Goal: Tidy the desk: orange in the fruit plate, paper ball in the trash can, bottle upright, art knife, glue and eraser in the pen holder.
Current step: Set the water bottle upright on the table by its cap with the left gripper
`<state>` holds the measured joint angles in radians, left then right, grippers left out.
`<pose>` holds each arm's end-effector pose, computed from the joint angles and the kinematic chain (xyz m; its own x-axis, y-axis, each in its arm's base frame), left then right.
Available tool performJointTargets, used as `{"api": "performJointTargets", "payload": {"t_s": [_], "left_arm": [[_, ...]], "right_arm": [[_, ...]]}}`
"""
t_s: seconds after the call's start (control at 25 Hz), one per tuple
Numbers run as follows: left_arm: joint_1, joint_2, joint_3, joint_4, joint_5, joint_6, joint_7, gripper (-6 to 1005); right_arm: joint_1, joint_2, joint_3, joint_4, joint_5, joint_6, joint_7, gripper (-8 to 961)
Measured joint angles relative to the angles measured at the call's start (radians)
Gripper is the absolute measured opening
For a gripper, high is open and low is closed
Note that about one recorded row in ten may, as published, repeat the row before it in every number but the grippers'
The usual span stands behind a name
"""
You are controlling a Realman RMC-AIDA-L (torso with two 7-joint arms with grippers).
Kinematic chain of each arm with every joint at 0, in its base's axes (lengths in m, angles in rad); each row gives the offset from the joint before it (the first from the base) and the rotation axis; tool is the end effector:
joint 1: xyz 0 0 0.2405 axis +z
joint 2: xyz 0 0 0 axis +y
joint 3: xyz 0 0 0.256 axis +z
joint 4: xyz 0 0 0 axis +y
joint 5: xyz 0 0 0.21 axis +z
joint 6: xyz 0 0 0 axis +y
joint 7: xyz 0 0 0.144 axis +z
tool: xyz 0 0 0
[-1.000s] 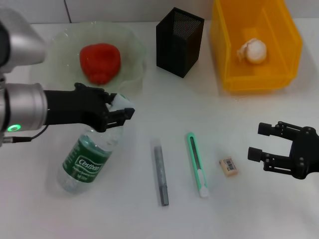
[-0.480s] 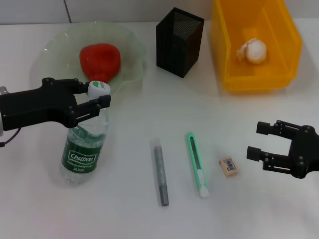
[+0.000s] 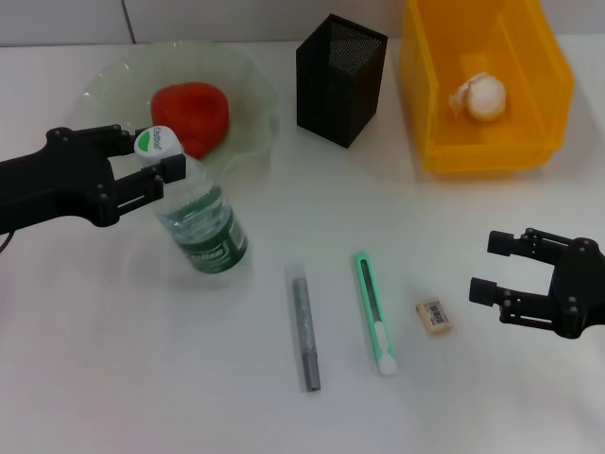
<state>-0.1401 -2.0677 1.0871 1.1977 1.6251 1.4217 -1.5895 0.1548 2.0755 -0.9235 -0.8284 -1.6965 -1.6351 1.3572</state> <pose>-0.2543 0.2928 0.0511 0.7918 0.2533 0.5558 0.4823 -0.8176 -0.3145 0.3051 0.2442 0.0168 0.7116 -0.3598 -0.6034 -0.5403 -0.8292 -0.1428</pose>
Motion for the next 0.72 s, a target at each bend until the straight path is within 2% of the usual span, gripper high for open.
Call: {"api": "performJointTargets", "payload": {"t_s": [0.72], "left_arm": [[-0.008,-0.001,-0.022,-0.049,-0.025,0.011,0.113,445]], "right_arm": [[-0.003,0.0,0.0,0.0,0.0,-0.004,0.0,776]]}}
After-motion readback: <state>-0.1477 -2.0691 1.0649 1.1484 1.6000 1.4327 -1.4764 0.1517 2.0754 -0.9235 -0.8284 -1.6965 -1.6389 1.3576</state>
